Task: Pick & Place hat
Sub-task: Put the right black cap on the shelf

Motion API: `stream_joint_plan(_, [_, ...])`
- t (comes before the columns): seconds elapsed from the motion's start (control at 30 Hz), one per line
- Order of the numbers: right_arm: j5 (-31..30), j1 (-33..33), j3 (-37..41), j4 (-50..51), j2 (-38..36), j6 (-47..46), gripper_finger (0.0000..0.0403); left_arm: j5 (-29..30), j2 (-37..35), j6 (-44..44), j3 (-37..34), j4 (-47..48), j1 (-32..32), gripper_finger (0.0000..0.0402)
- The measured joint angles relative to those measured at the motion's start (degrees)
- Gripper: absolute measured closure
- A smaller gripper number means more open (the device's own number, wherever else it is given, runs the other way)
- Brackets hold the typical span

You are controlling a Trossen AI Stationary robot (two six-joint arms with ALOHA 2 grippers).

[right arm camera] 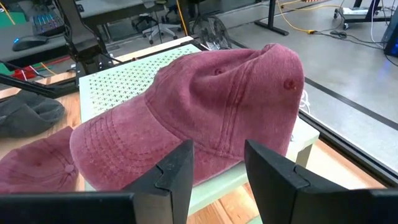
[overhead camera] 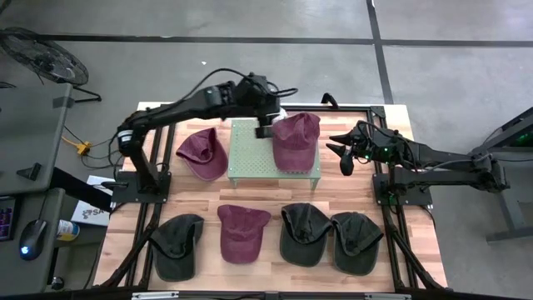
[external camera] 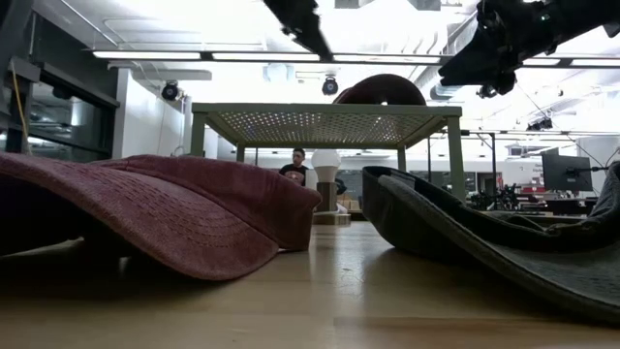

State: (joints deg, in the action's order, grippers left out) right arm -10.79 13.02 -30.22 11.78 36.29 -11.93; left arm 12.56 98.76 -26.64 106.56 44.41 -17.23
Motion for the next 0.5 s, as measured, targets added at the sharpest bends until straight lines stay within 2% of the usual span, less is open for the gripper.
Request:
stream_joint_plan(0.13, [0.0,0.0,0.0,1.3,0.0,0.3,0.0268,2.1,-3.8,3.1,0.0,15.4,0.0,0.0218])
stream_joint_plan(0.3, [0.0,0.0,0.0,2.5,0.0,0.4,0.0268,2.3,-6.2,12.1,0.0,31.5,0.0,0.0218])
stream_joint_plan(0.5, [0.0,0.0,0.0,2.6,0.0,0.4,0.0268,2.2,-7.7,17.9,-2.8,38.2,0.5,0.0218])
